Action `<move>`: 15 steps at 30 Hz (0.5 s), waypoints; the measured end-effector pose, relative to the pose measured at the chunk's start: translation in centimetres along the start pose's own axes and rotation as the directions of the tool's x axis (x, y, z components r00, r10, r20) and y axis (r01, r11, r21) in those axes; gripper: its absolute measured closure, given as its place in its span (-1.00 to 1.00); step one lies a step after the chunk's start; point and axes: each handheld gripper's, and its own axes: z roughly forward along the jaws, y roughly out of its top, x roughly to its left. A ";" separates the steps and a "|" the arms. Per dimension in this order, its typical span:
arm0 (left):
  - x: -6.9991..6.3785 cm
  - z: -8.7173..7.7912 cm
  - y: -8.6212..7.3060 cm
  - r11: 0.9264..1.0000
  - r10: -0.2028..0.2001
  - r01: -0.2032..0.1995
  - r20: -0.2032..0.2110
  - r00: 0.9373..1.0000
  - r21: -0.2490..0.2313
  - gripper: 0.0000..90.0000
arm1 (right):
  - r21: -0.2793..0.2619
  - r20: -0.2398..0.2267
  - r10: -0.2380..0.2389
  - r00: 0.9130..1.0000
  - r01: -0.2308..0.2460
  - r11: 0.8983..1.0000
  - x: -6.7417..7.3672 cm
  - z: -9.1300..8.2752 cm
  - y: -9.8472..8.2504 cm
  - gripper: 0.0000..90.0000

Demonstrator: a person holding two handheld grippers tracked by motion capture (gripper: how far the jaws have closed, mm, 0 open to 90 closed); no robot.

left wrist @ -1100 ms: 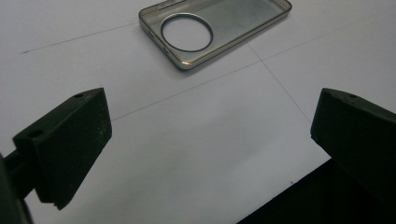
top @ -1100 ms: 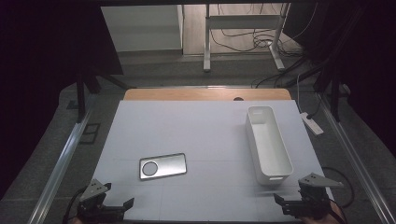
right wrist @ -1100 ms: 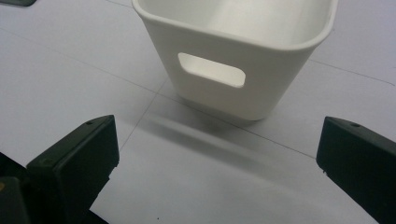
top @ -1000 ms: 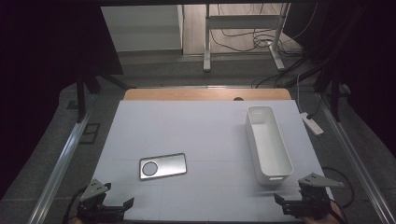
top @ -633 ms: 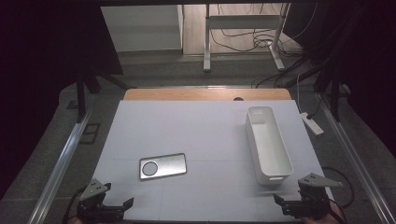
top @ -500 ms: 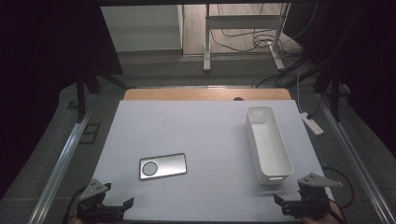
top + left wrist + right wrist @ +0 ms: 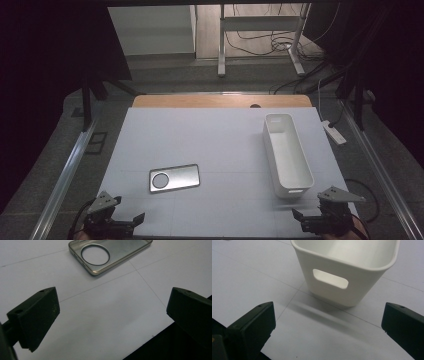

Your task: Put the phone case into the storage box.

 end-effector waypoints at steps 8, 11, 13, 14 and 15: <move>0.1 0.2 0.2 1.000 -0.001 0.001 0.002 1.000 0.004 -1.00 | 0.005 -0.005 0.005 1.000 -0.005 1.000 -0.1 0.1 0.0 -1.00; 0.2 0.2 0.3 1.000 0.003 -0.003 0.003 1.000 -0.001 -1.00 | 0.007 -0.012 0.008 1.000 -0.008 1.000 -0.1 0.1 0.0 -1.00; 0.2 0.3 0.4 1.000 0.002 -0.002 0.001 1.000 -0.006 -1.00 | 0.011 -0.015 0.009 1.000 -0.009 1.000 -0.2 0.1 0.0 -1.00; 0.3 0.3 0.4 1.000 0.001 -0.001 0.006 1.000 -0.006 -1.00 | 0.012 -0.014 0.010 1.000 -0.010 1.000 -0.2 0.2 0.0 -1.00; 0.3 0.3 0.5 1.000 -0.004 0.004 0.011 1.000 -0.006 -1.00 | 0.013 -0.013 0.009 1.000 -0.008 1.000 -0.2 0.2 0.0 -1.00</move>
